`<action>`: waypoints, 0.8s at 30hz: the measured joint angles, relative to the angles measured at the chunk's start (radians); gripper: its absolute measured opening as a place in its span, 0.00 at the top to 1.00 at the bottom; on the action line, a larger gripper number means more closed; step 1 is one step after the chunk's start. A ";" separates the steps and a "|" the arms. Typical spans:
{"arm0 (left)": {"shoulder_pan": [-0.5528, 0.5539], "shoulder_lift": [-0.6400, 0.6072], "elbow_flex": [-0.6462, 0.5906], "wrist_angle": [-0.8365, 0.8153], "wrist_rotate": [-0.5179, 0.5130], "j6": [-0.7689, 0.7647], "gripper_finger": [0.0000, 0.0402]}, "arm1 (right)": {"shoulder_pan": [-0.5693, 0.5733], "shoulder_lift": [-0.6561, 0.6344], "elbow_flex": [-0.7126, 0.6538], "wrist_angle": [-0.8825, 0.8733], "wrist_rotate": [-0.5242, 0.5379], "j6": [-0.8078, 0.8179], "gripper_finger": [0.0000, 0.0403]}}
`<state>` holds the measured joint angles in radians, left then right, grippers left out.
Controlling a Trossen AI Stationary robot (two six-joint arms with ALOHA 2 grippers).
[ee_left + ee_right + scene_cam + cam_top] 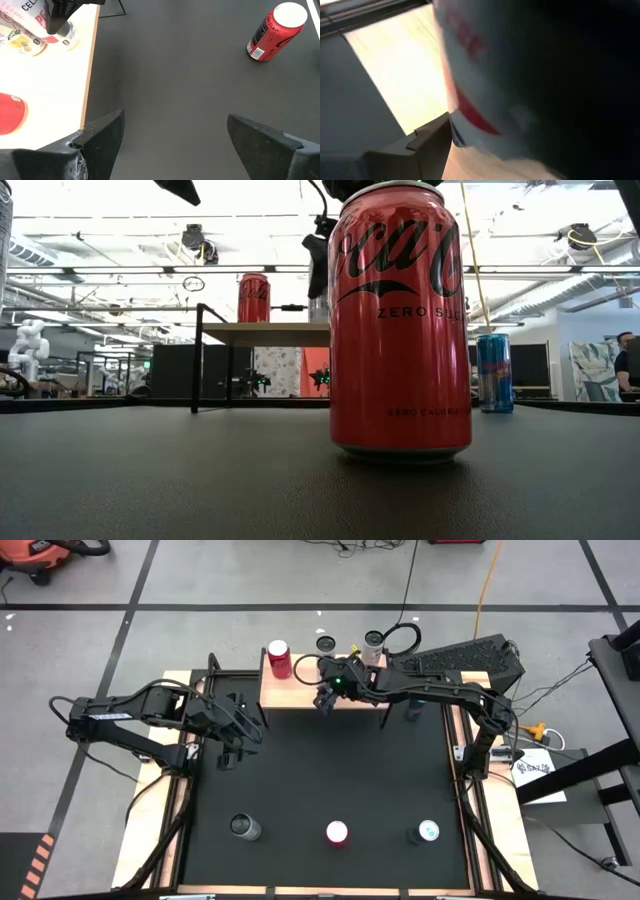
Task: Place canned beverage on shelf
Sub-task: Put the white pink soda can on the shelf aligned with the other white pink soda can
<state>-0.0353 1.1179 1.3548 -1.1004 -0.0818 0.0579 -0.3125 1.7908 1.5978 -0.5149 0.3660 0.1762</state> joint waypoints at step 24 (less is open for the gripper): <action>0.000 0.000 0.000 0.053 -0.090 0.001 0.12 | 0.000 -0.079 -0.003 -0.130 0.029 0.078 0.29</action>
<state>-0.0352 1.1179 1.3548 -1.0474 -0.1719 0.0593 -0.3126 1.7119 1.5944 -0.6449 0.3946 0.2539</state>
